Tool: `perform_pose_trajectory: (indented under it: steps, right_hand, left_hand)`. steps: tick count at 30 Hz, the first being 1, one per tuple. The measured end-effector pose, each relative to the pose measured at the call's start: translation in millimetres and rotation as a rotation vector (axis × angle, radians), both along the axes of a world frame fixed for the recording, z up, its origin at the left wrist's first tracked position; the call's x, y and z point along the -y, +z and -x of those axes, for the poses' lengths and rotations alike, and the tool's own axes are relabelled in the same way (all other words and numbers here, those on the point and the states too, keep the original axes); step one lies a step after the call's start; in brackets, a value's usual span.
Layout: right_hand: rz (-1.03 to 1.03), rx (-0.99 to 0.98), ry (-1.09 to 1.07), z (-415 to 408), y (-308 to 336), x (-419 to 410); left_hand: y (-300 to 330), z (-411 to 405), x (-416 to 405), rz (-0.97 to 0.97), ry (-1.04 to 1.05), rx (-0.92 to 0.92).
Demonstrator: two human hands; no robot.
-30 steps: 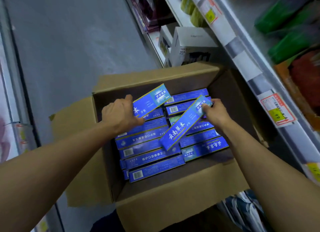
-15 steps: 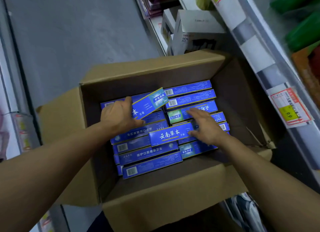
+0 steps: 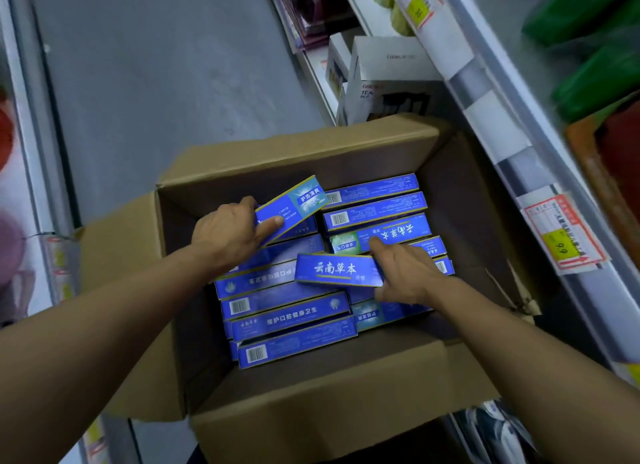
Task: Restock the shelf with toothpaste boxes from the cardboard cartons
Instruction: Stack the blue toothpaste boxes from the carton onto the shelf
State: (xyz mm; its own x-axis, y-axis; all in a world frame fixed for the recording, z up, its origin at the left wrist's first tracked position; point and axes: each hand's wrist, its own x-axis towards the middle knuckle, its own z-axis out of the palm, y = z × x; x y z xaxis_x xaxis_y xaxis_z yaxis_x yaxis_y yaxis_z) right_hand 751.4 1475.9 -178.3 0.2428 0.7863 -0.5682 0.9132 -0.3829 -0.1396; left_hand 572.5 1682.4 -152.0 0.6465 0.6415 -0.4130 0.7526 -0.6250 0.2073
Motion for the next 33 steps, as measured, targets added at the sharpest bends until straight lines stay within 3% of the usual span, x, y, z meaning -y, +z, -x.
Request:
perform_pose_trajectory:
  steps: [8,19,33]
  right_hand:
    - [-0.045,-0.027,-0.349,-2,70,17]
    - [-0.341,0.086,-0.639,55,211,61]
    - [-0.622,0.307,-0.915,123,384,176]
  left_hand:
    - [50,0,-10,0.013,0.004,0.080]
    - [175,20,-11,0.333,-0.046,0.370]
    - [344,0,55,0.388,-0.417,0.678]
